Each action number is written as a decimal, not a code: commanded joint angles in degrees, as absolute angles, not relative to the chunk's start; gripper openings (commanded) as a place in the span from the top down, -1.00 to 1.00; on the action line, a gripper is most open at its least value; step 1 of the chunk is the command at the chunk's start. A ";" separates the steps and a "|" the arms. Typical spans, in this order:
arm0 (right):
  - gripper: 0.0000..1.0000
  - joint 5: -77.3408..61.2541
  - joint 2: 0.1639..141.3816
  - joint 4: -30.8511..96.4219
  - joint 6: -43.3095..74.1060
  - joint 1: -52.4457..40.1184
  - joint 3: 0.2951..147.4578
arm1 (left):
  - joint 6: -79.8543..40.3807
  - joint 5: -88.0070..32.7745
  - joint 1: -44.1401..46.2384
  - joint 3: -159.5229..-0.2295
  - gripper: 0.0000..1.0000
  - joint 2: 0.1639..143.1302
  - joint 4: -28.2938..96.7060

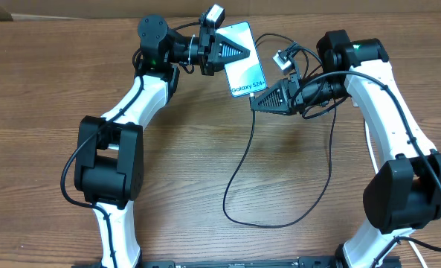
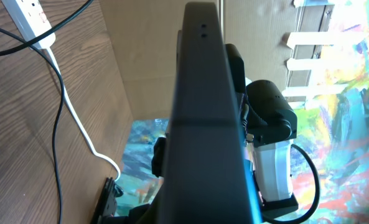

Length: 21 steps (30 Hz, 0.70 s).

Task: Plug charger to phone and switch on socket

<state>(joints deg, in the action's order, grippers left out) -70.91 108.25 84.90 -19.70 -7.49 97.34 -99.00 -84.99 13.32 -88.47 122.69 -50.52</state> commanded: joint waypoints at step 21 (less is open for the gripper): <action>0.93 -70.17 106.83 88.42 -24.51 -5.87 98.76 | -99.22 -90.59 14.39 -90.13 0.92 122.26 -50.83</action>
<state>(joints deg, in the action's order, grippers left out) -69.97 108.25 88.36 -22.83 -6.33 97.36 -99.02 -88.55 13.74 -88.47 122.69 -50.52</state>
